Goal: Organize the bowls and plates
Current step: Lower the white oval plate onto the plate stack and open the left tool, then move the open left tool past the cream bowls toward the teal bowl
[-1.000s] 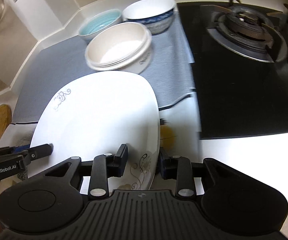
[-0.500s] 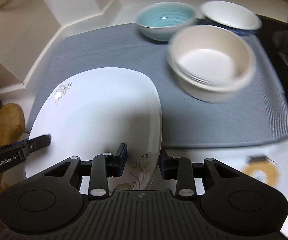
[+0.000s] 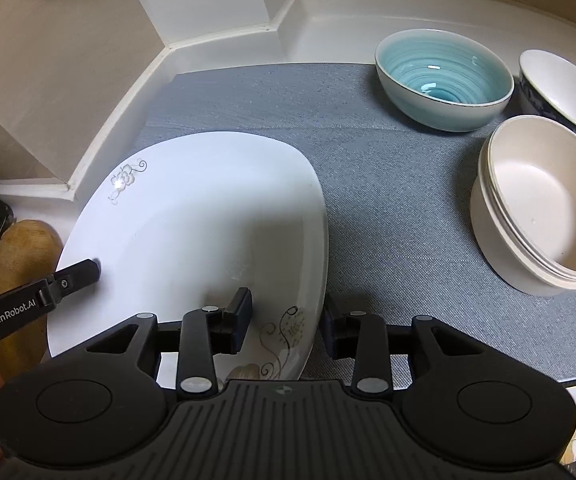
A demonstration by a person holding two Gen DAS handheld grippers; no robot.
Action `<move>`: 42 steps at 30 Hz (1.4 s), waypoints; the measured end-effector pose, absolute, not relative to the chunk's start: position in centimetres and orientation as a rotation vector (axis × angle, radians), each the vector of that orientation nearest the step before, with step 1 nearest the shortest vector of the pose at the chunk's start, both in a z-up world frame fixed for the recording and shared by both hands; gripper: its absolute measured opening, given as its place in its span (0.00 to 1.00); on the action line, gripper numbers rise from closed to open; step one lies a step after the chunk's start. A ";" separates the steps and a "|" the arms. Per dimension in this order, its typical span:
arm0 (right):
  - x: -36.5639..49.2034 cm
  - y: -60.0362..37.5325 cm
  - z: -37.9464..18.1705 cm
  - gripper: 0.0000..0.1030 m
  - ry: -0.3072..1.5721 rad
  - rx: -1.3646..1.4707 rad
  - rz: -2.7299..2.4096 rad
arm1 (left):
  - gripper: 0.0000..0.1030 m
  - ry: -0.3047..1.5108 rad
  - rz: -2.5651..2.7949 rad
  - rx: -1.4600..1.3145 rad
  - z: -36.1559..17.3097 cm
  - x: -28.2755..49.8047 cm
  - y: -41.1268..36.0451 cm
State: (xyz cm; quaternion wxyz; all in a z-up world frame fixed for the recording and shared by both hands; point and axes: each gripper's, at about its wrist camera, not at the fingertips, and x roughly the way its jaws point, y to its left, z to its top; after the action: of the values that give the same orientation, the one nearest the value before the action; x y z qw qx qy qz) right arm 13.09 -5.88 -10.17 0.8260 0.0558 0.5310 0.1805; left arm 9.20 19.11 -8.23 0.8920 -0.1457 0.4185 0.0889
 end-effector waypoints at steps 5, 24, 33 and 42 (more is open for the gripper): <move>12.2 -6.8 -9.7 0.37 1.119 0.134 0.363 | 0.39 0.795 0.218 -0.243 -6.3 8.0 17.9; 6.5 -21.2 -4.0 0.38 0.850 0.255 0.217 | 0.05 0.657 -0.131 -0.019 -0.3 7.0 3.5; 4.6 -30.2 -3.7 0.38 0.764 0.332 0.169 | 0.11 0.835 -0.215 -0.149 -1.2 12.0 -5.1; 3.3 -38.6 -5.4 0.38 0.761 0.410 0.140 | 0.33 0.979 -0.061 -0.241 -4.9 16.6 -8.0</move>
State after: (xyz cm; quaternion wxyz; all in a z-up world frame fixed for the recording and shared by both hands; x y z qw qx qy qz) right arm 3.28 -38.63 -5.35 0.9056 0.1986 0.3687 0.0679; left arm 16.65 -8.03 -4.92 0.8752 -0.1155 0.4689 -0.0291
